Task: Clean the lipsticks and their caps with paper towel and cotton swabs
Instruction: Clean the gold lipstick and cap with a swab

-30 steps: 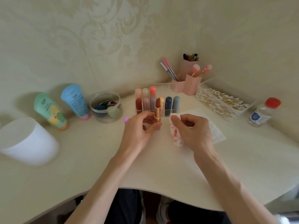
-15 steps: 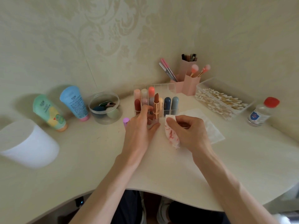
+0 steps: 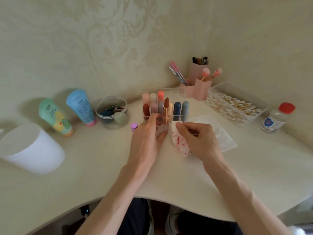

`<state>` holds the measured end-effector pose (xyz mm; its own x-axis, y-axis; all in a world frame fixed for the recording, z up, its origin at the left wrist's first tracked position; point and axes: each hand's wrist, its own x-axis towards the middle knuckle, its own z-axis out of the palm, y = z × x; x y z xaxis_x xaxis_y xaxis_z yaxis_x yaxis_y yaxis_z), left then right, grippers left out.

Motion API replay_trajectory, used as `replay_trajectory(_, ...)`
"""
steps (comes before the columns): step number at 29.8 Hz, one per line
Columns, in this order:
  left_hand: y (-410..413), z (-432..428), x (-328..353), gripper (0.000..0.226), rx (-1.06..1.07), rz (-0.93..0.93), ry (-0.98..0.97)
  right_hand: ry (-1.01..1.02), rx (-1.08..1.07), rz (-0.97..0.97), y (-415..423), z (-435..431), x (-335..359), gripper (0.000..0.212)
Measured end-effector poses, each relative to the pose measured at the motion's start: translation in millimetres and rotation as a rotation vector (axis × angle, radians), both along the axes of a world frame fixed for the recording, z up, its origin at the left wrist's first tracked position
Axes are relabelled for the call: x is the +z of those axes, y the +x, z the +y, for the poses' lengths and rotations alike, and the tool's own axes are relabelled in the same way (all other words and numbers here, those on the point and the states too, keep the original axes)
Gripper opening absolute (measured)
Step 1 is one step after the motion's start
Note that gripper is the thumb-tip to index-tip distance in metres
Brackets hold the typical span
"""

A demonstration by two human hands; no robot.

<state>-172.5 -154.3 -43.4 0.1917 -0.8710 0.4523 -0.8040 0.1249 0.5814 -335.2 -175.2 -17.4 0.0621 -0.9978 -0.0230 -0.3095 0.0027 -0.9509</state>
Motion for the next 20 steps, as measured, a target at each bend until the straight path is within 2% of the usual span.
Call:
replay_trajectory(5, 17.3, 32.2, 11.6, 0.038, 0.070, -0.196, -0.130, -0.029, 0.063, 0.028, 0.4, 0.0, -0.5, 0.026)
replay_trajectory(8, 41.8, 38.6, 11.2, 0.034, 0.125, -0.312, -0.167, -0.062, 0.133, 0.066, 1.3, -0.3, -3.9, 0.019)
replay_trajectory(11, 63.5, 35.3, 4.7, 0.034, 0.099, -0.336, -0.108, -0.098, 0.185, 0.081, 3.6, 2.1, -3.8, 0.021)
replay_trajectory(13, 68.3, 35.1, 3.4, 0.030, 0.066, -0.277, -0.082, -0.123, 0.224, 0.104, 5.5, 3.8, -3.3, 0.019)
replay_trajectory(15, 68.9, 37.6, 5.6, 0.023, 0.076, -0.132, -0.089, -0.153, 0.258, 0.114, 7.1, 5.1, -5.6, 0.014)
replay_trajectory(16, 68.9, 39.5, 8.4, 0.019, 0.074, 0.029, -0.069, -0.178, 0.270, 0.114, 8.1, 5.5, -7.6, 0.014)
replay_trajectory(19, 64.8, 43.6, 19.3, 0.021, -0.051, 0.706, 0.080, -0.257, 0.284, 0.090, 12.3, 8.5, -11.5, 0.013)
replay_trajectory(20, 62.5, 46.0, 21.0, 0.025, -0.079, 0.832, 0.109, -0.275, 0.289, 0.070, 13.7, 9.7, -12.0, 0.013)
